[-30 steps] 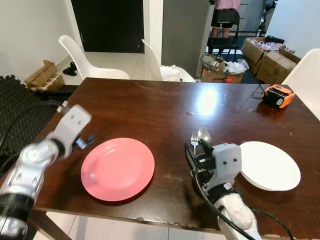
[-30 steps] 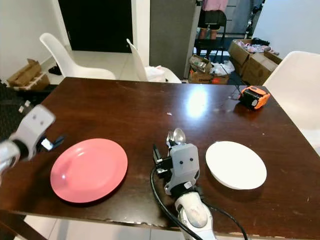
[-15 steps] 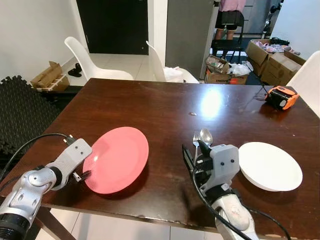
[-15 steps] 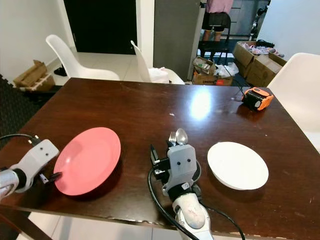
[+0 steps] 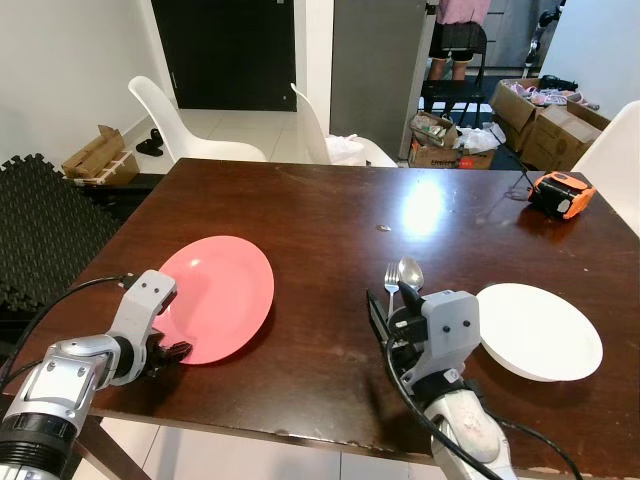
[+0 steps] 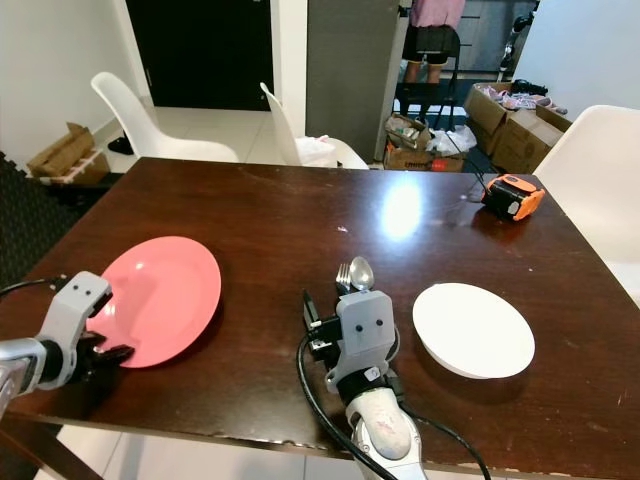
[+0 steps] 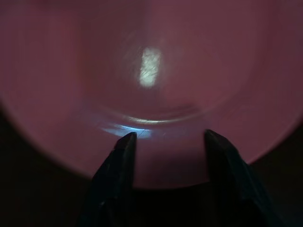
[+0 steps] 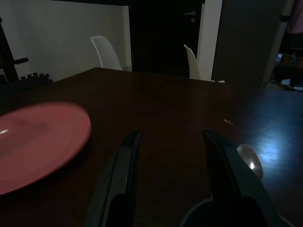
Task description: Setting the table
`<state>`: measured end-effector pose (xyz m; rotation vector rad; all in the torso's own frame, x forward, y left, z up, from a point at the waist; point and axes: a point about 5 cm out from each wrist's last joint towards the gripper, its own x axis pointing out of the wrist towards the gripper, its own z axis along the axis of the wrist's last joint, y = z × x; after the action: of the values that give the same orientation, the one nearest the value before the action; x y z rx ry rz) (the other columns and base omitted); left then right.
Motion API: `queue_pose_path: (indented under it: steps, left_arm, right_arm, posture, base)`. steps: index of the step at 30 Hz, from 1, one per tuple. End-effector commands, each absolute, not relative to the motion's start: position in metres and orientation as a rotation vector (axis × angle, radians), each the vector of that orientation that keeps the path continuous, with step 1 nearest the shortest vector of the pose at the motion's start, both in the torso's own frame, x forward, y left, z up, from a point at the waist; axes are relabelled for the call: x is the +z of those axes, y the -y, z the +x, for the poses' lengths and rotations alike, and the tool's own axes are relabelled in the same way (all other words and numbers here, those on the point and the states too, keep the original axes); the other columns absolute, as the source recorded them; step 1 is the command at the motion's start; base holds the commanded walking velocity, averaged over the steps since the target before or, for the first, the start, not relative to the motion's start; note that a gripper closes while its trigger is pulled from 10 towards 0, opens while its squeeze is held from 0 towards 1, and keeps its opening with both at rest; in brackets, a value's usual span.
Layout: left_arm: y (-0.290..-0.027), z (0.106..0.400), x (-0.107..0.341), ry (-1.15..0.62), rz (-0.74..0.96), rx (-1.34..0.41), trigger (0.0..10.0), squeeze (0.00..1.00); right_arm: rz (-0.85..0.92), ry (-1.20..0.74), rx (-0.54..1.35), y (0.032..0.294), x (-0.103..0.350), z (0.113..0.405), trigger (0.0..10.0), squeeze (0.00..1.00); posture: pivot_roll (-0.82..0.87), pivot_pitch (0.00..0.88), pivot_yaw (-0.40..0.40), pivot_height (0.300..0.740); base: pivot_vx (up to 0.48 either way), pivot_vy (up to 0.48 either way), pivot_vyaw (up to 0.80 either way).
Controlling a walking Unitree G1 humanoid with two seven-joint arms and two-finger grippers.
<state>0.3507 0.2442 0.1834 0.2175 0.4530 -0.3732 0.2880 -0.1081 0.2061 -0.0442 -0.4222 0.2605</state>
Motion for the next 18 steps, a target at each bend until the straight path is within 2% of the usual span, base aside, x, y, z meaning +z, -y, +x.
queue_pose_path:
  steps: [1,4,5,6,18]
  left_arm:
    - [-0.242,0.348,0.179,-0.481,0.167,-0.378,0.0,0.0]
    - [-0.236,0.348,0.181,-0.475,0.124,-0.398,0.0,0.0]
    - [-0.234,0.348,0.183,-0.47,0.107,-0.41,4.4,1.0]
    - [-0.232,0.348,0.184,-0.471,0.101,-0.416,10.0,1.0]
    - [-0.219,0.342,0.19,-0.434,0.087,-0.5,10.0,1.0]
  right_arm:
    - [-0.044,0.418,0.258,0.108,0.204,0.286,10.0,0.0]
    - [-0.044,0.418,0.259,0.107,0.204,0.286,10.0,0.0]
    - [-0.045,0.418,0.259,0.107,0.204,0.286,10.0,0.0]
    - [-0.045,0.418,0.259,0.107,0.204,0.286,10.0,0.0]
    - [-0.048,0.421,0.257,0.108,0.204,0.286,10.0,0.0]
  posture:
    - [-0.01,0.178,0.129,0.74]
    - [-0.01,0.176,0.129,0.74]
    - [-0.01,0.173,0.129,0.74]
    - [-0.01,0.173,0.129,0.74]
    - [-0.02,0.166,0.129,0.74]
  base:
    - [0.0,0.0,0.0]
    - [0.0,0.0,0.0]
    - [0.0,0.0,0.0]
    - [0.0,0.0,0.0]
    - [0.0,0.0,0.0]
